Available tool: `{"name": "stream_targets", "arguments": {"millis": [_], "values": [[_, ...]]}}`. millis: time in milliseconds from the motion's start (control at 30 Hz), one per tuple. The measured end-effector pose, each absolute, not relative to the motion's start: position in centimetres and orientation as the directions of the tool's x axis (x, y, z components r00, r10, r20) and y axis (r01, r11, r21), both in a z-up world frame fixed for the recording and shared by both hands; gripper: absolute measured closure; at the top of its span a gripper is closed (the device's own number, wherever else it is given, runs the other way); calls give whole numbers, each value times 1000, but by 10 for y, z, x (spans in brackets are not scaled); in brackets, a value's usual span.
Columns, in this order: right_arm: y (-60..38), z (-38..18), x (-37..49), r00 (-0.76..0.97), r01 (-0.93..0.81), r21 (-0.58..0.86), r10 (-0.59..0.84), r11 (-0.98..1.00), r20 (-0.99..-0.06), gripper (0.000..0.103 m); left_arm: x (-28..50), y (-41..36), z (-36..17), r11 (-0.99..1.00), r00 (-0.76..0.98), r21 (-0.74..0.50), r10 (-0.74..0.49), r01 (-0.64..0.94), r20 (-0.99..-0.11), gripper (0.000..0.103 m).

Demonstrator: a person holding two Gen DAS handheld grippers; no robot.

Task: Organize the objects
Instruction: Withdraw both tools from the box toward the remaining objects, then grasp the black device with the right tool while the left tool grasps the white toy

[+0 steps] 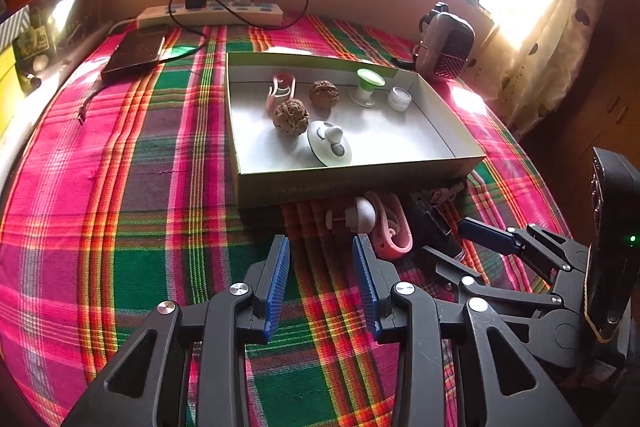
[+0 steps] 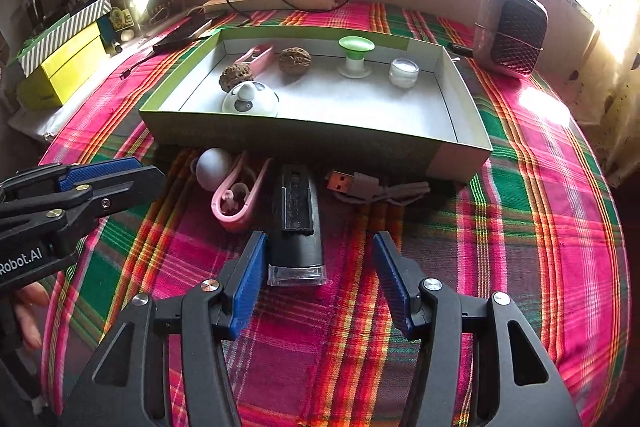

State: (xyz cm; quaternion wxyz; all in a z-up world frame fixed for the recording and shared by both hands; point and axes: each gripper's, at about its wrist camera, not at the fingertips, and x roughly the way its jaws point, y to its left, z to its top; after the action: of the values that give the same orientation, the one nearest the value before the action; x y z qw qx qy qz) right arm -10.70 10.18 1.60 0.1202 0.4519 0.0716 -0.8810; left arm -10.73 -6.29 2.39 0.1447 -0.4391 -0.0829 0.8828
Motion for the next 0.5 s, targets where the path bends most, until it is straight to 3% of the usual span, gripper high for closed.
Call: {"name": "stream_targets", "arguments": {"millis": [500], "values": [[108,17,-114,-561,317,-17,-173,-948,-810,48,-129,-45,17,-941,-536,-266,338,-210,-774,68]]}}
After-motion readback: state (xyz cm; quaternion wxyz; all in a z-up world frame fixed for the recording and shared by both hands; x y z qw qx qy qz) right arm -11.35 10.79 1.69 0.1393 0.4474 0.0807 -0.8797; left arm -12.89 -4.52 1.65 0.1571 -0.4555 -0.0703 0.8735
